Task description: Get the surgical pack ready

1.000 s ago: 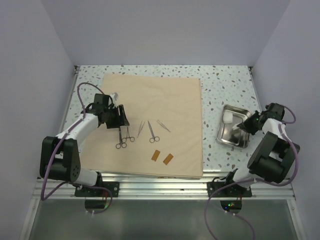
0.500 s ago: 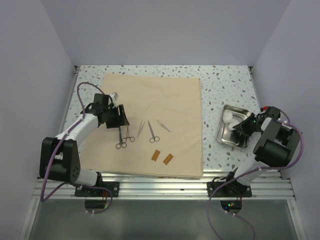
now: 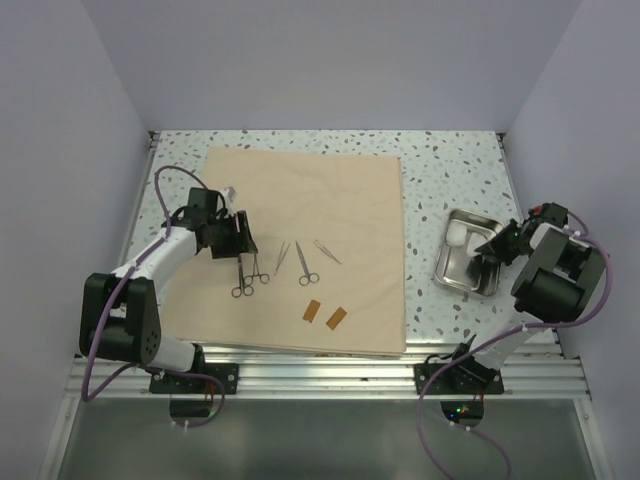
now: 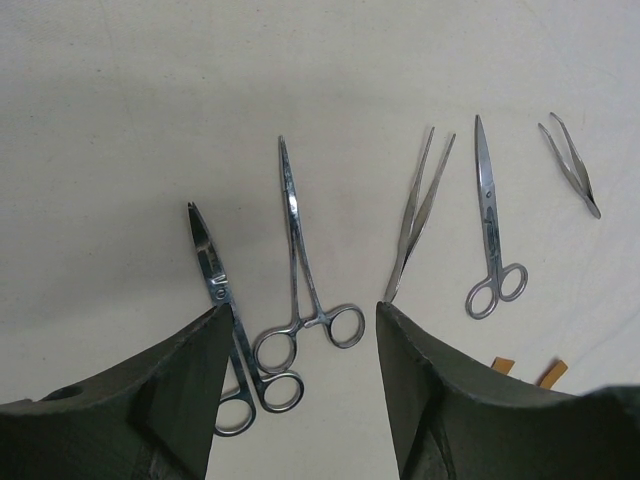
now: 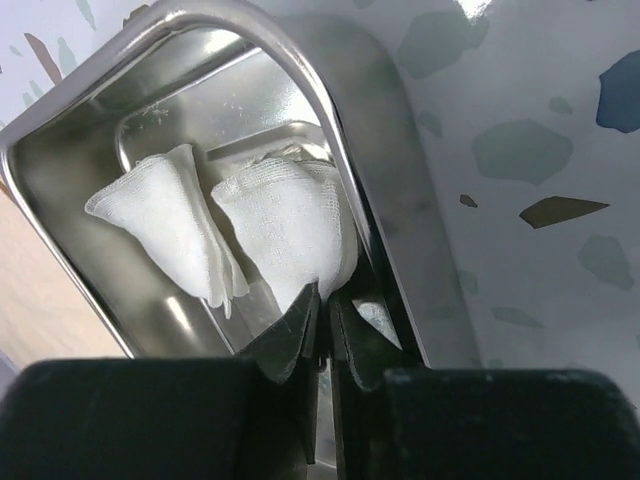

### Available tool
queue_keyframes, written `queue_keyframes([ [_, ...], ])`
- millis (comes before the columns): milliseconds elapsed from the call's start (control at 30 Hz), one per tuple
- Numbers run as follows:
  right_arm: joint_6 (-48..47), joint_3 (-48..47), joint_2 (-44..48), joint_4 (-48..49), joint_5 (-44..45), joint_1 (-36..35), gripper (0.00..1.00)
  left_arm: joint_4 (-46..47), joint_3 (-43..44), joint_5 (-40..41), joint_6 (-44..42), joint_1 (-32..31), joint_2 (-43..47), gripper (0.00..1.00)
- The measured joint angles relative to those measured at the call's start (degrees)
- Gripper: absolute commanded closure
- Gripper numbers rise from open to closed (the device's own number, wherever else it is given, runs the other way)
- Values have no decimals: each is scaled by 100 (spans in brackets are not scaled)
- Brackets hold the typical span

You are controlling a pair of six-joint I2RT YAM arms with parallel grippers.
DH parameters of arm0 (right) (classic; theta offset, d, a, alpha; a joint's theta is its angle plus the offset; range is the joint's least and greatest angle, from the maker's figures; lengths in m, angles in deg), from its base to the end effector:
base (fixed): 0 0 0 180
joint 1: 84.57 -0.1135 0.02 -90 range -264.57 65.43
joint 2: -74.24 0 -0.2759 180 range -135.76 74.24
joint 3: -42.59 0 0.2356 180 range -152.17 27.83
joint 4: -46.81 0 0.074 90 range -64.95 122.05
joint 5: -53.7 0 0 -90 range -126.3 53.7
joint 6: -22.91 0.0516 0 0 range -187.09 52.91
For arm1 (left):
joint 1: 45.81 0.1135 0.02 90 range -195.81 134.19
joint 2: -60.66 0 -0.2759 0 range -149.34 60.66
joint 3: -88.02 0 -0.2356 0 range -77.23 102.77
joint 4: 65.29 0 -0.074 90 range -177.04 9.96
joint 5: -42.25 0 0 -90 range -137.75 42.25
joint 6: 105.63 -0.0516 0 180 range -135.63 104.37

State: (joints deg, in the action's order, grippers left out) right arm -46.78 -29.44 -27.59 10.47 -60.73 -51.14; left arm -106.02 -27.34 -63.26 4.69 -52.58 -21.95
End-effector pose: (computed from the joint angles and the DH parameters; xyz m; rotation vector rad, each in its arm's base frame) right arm 0.2871 -0.1640 0.1558 1.0849 2.4083 0.5038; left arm 0.2694 -0.0459 0.2087 -0.2103 2.6192 -0.5199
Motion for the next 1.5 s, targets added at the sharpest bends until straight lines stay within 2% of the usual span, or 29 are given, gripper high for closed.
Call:
queue_keyframes([
  [33, 26, -11, -13, 4, -7, 0, 86, -7, 0, 4, 0, 0, 0, 37],
  [67, 59, -13, -15, 4, -15, 0, 75, -17, 0, 2, 0, 0, 0, 37],
  [133, 151, -35, -13, -13, -81, -4, 61, -31, 0, -24, -13, -2, 0, 36],
  [167, 188, -79, -9, -35, -68, -15, 51, -39, 0, -50, -31, -4, 0, 33],
  [300, 313, -385, 101, -496, 177, -68, 30, -118, 0, -85, -103, -125, 13, 30],
  [500, 439, -1493, 621, -2037, 1303, -402, 25, -337, -4, -146, -192, -470, 247, 29],
  [667, 684, -2181, 1137, -2581, 1718, -1252, 25, -466, -4, -168, -151, -1279, 326, 39],
  [833, 907, -2426, 1215, -2546, 1272, -2977, 25, -492, -20, -428, -55, -2127, 313, 54],
  [900, 918, -2444, 1215, -2520, 970, -3536, 25, -439, -111, -577, 17, -2321, 313, 54],
  [1000, 890, -2387, 1237, -2485, 647, -4135, 25, -345, -391, -857, 184, -2551, 299, 46],
  [1033, 874, -2267, 1300, -2411, 568, -4234, 25, -297, -498, -938, 269, -2614, 293, 40],
  [1133, 857, -1696, 1609, -2310, 365, -4319, 25, -105, -778, -1128, 494, -2785, 240, 39],
  [1300, 857, -1029, 1910, -2337, 190, -4328, 25, 249, -894, -1226, 782, -2986, -11, 43],
  [1500, 820, -892, 2017, -2302, 63, -4395, 25, 621, -894, -1237, 1043, -3128, -278, 48],
])
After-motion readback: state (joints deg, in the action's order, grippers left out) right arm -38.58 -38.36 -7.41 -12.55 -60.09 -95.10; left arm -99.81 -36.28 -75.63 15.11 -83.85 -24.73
